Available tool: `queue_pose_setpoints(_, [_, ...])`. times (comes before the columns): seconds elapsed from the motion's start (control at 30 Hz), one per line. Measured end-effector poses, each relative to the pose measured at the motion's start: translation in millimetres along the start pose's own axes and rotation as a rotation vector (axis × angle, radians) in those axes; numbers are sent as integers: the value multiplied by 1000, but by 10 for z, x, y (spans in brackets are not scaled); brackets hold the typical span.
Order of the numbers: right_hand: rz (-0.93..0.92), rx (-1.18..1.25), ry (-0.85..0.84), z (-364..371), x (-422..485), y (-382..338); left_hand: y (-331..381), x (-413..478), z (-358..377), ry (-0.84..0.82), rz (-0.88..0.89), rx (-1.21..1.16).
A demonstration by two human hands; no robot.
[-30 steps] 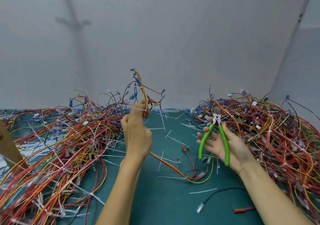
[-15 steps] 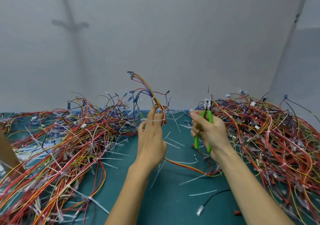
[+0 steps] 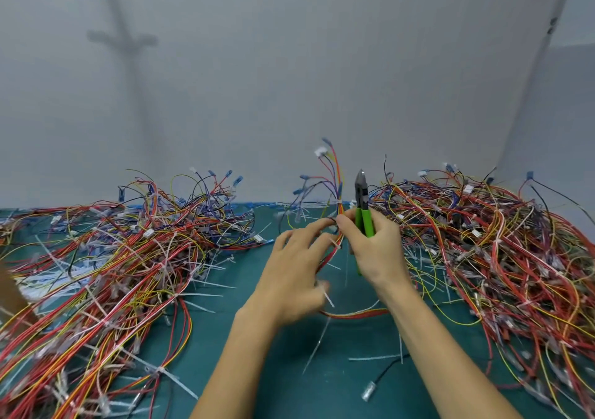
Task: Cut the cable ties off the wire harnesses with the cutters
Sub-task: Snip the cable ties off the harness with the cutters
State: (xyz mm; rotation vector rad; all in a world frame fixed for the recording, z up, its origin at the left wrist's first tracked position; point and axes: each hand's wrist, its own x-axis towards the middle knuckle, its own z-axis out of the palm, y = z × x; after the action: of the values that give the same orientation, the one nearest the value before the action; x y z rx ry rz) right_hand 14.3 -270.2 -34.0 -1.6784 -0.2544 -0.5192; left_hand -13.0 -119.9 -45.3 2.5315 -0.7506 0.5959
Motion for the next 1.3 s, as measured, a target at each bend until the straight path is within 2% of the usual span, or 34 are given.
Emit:
queue_pose_setpoints(0.13, [80, 134, -3, -37, -74, 69, 45, 32, -156, -134, -216, -813])
queue_pose_setpoints(0.23, [158, 278, -20, -30, -124, 55, 43, 74, -243, 29, -293, -1208])
queue_pose_setpoints(0.3, [200, 337, -49, -8, -148, 29, 55, 101, -288, 130, -398, -1187])
queue_pose_setpoints(0.4, [248, 407, -147, 54, -203, -12, 94, 117, -258, 114, -446, -913])
queue_pose_setpoints(0.5, [283, 444, -242, 118, -255, -24, 102, 112, -193, 153, -456, -940])
queue_pose_setpoints(0.6, [326, 493, -251, 148, -283, -27, 59, 83, -206, 178, -418, -1030])
queue_pose_setpoints(0.73, [320, 441, -209, 181, -296, -15, 48, 84, -181, 227, -410, -1077])
queue_pose_setpoints(0.87, [171, 187, -144, 135, -330, -12, 69, 115, -146, 279, -473, -1005])
queue_pose_setpoints(0.97, [56, 103, -54, 106, -356, -49, 42, 115, -136, 288, -480, -911])
queue_pose_setpoints(1.1, [33, 112, 88, 136, -340, -70, 73, 113, -109, 247, -424, -820])
queue_pose_setpoints(1.3, [148, 358, 148, 113, -299, -79, 85, 90, -89, 137, -377, -1049])
